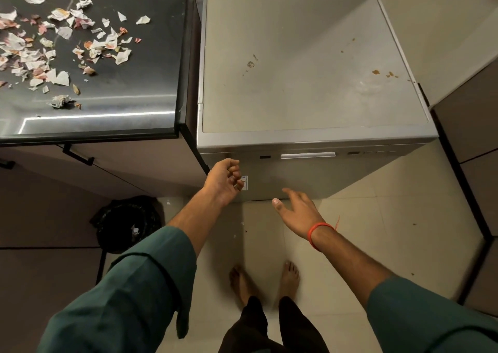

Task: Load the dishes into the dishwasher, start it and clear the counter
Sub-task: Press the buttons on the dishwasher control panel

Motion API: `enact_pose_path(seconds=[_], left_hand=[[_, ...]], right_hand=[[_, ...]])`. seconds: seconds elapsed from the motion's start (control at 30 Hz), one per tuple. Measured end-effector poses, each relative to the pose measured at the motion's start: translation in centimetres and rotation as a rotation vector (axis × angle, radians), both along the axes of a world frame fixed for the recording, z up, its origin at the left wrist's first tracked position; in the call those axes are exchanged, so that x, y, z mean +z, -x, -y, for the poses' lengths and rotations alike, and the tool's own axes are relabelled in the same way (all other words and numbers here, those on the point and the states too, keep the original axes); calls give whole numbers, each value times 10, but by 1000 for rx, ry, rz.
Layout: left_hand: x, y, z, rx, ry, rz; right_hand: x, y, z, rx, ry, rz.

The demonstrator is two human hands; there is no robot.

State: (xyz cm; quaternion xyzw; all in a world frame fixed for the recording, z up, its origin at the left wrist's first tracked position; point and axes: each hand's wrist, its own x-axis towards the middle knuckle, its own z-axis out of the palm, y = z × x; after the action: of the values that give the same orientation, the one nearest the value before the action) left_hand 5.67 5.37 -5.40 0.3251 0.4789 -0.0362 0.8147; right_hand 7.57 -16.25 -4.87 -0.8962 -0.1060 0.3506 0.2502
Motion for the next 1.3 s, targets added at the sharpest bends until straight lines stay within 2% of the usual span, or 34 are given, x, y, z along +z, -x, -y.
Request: enact_pose_path(seconds=[0.63, 1.3], left_hand=[[-19, 12, 25, -263, -143, -37], [-6, -3, 33, -264, -145, -30]], right_hand=[[-1, -1, 0, -9, 14, 6], [-3, -4, -1, -7, 14, 12]])
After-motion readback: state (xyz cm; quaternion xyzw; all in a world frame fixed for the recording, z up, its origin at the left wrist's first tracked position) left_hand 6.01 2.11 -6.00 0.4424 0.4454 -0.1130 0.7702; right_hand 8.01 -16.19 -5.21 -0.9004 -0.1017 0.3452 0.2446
